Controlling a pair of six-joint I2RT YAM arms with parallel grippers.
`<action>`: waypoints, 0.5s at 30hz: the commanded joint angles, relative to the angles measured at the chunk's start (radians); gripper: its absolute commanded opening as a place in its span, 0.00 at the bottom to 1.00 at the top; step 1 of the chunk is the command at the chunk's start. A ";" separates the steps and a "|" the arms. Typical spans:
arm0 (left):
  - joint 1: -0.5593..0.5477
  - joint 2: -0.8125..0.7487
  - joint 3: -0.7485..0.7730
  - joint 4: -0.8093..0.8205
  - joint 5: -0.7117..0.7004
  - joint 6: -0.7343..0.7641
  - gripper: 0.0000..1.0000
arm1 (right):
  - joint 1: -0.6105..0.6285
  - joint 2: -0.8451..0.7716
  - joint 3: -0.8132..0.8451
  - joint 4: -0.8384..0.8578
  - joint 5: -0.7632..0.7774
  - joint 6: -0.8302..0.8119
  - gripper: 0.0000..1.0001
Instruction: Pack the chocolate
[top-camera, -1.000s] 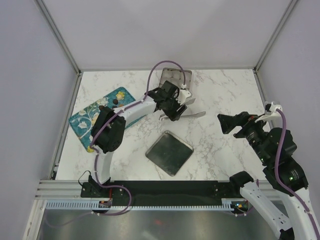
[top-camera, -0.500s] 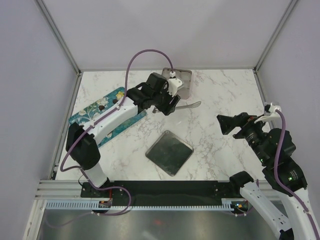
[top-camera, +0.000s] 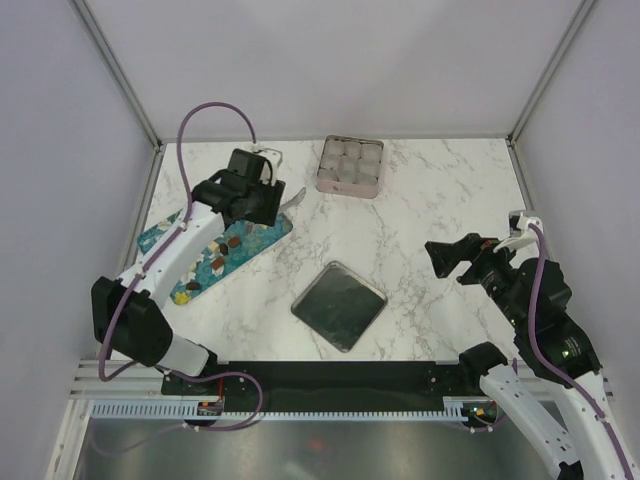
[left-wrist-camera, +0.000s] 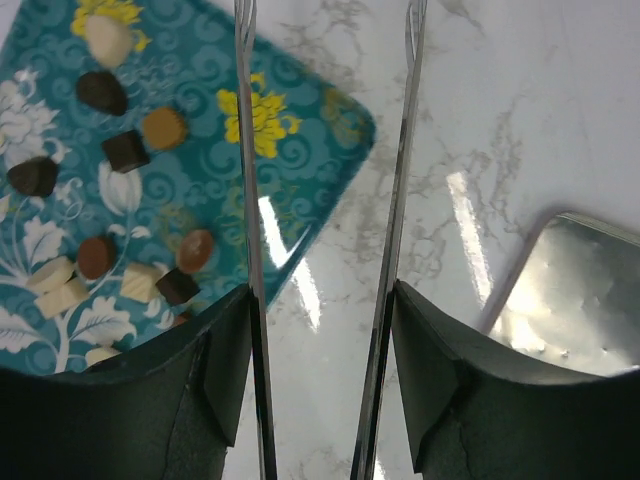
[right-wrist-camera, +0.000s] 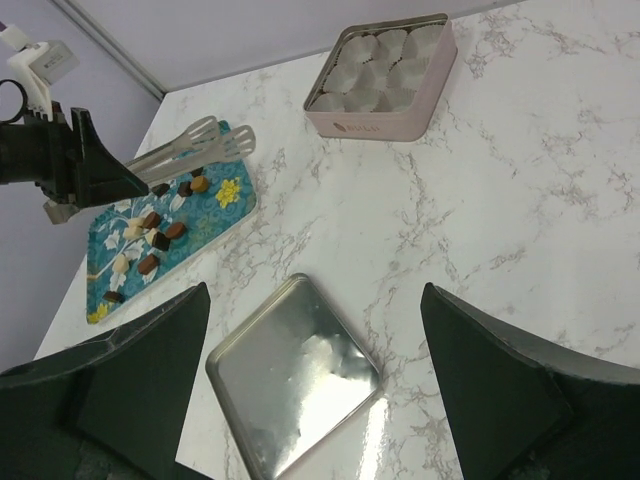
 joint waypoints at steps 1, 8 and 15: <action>0.119 -0.086 -0.026 -0.002 -0.037 -0.051 0.62 | -0.001 0.001 0.010 0.034 -0.024 -0.048 0.95; 0.239 -0.065 -0.040 -0.002 -0.037 -0.051 0.62 | 0.040 -0.002 0.034 0.040 0.005 -0.073 0.95; 0.300 0.030 -0.011 -0.002 -0.037 -0.051 0.62 | 0.042 -0.029 0.024 0.037 0.013 -0.051 0.95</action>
